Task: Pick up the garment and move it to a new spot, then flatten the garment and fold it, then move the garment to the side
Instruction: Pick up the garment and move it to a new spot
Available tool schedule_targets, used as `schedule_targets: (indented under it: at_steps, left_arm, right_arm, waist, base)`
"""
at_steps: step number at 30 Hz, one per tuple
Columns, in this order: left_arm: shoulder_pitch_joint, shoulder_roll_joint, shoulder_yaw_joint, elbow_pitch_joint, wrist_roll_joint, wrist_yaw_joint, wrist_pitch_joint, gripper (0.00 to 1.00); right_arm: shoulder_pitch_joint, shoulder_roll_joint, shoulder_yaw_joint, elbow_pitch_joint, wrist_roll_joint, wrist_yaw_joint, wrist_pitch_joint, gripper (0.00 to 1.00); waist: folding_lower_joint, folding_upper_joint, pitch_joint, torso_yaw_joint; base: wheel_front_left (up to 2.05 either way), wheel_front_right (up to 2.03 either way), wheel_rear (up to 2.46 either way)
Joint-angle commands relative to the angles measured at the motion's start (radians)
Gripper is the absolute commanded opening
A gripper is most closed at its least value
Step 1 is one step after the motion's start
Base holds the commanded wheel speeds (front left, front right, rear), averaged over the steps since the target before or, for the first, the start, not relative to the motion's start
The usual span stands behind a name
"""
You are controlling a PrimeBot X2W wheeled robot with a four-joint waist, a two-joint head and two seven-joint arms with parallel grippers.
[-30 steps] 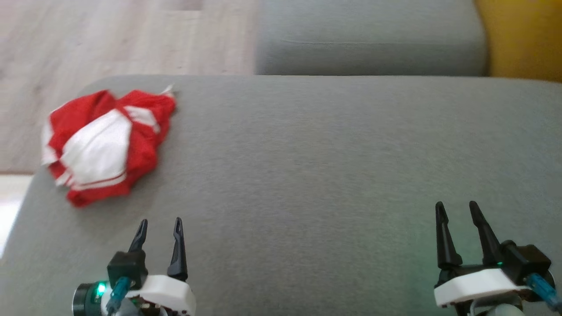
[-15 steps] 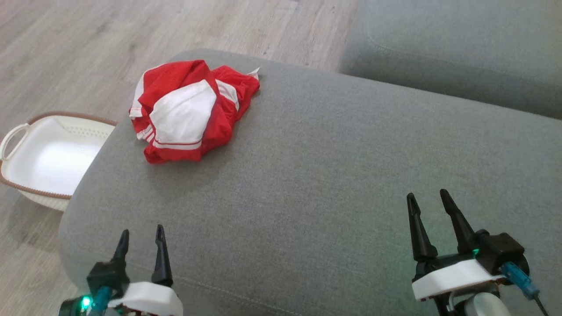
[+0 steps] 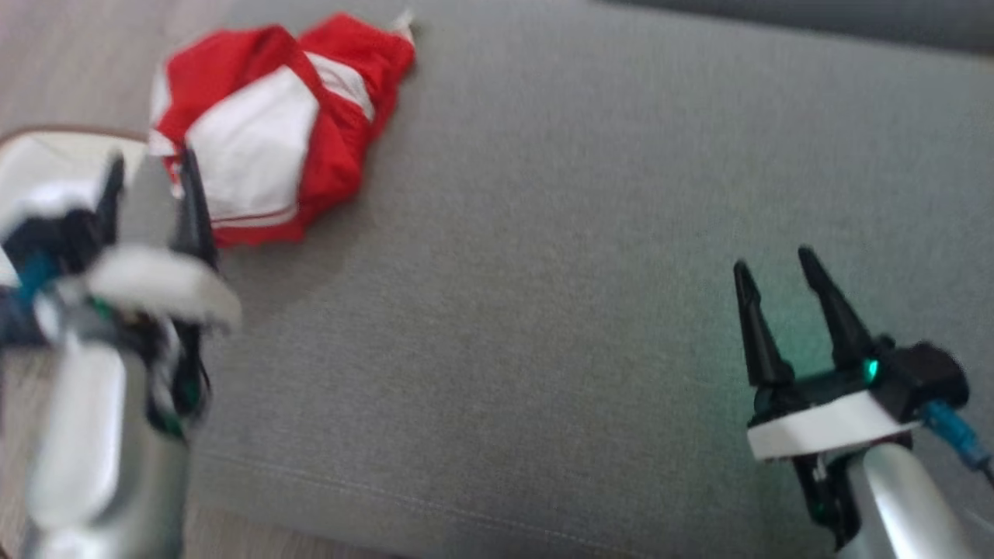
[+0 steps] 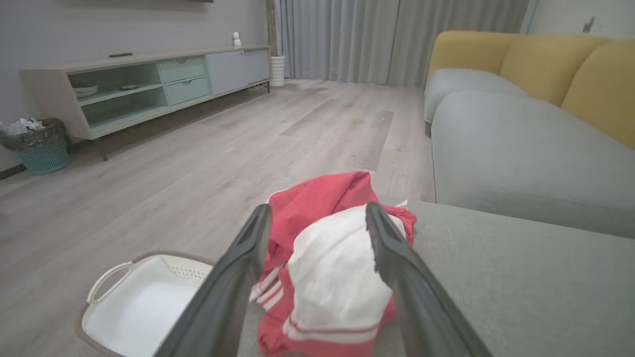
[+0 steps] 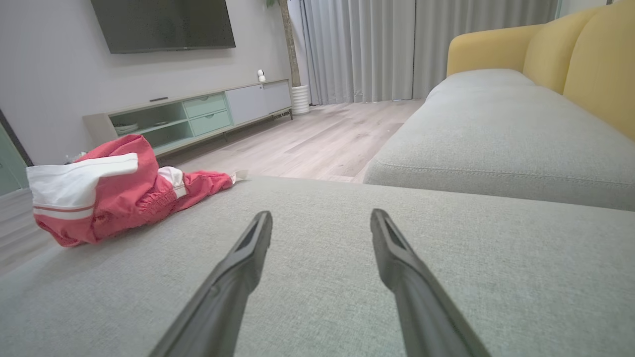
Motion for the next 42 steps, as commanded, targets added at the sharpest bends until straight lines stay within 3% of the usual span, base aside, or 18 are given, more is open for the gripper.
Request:
schedule_targets:
  at_steps: [1, 6, 10, 19, 20, 22, 27, 33, 37, 42]
  left_arm:
    - [-0.088, 0.046, 0.033, -0.015, 0.0, -0.009, 0.034, 1.0]
    - [-0.31, 0.099, 0.026, 0.126, -0.003, -0.032, 0.157, 1.0]
    - [-0.484, 0.125, 0.026, 0.345, -0.022, -0.052, 0.243, 1.0]
    - [-0.624, 0.172, -0.013, 0.624, 0.027, -0.035, 0.295, 1.0]
    - [-0.632, 0.175, -0.015, 0.649, 0.029, -0.032, 0.296, 0.87]
    - [-0.645, 0.191, -0.034, 0.69, 0.047, -0.038, 0.29, 0.0]
    - [-0.685, 0.207, -0.047, 0.733, 0.058, -0.047, 0.207, 0.0]
    - [-0.767, 0.226, -0.042, 0.694, 0.049, -0.063, 0.087, 0.0]
    - [-0.814, 0.218, -0.045, 0.617, 0.024, -0.111, 0.066, 0.0]
    - [-0.811, 0.172, -0.081, 0.438, -0.028, -0.183, 0.116, 0.0]
  right_arm:
    - [-0.03, -0.023, 0.028, -0.038, 0.007, 0.008, -0.011, 1.0]
    - [-0.039, -0.065, 0.046, -0.062, 0.013, 0.008, -0.011, 1.0]
    - [-0.032, -0.103, 0.062, -0.09, 0.023, 0.008, -0.01, 1.0]
    - [-0.019, -0.124, 0.073, -0.15, 0.029, 0.008, 0.013, 1.0]
    - [-0.016, -0.122, 0.072, -0.155, 0.029, 0.008, 0.016, 1.0]
    - [-0.011, -0.12, 0.069, -0.162, 0.03, 0.008, 0.02, 1.0]
    - [-0.001, -0.112, 0.057, -0.159, 0.036, 0.008, 0.021, 1.0]
    - [0.014, -0.086, 0.055, -0.138, 0.041, 0.008, 0.013, 1.0]
    - [0.029, -0.059, 0.047, -0.123, 0.046, 0.008, 0.004, 1.0]
    - [0.051, -0.024, 0.027, -0.112, 0.051, 0.008, -0.005, 1.0]
  waist:
    - [0.0, 0.0, 0.099, -0.038]
    - [0.0, 0.0, 0.158, -0.054]
    - [0.0, 0.0, 0.179, -0.081]
    - [0.0, 0.0, 0.209, -0.128]
    - [0.0, 0.0, 0.209, -0.132]
    - [0.0, 0.0, 0.207, -0.138]
    - [0.0, 0.0, 0.179, -0.139]
    - [0.0, 0.0, 0.108, -0.139]
    - [0.0, 0.0, 0.048, -0.152]
    - [0.0, 0.0, -0.021, -0.185]
  base:
    - [0.0, 0.0, 0.0]
    - [0.0, 0.0, 0.0]
    - [0.0, 0.0, 0.0]
    - [0.0, 0.0, 0.0]
    - [0.0, 0.0, 0.0]
    - [0.0, 0.0, 0.0]
    - [0.0, 0.0, 0.0]
    - [0.0, 0.0, 0.0]
    - [0.0, 0.0, 0.0]
    - [0.0, 0.0, 0.0]
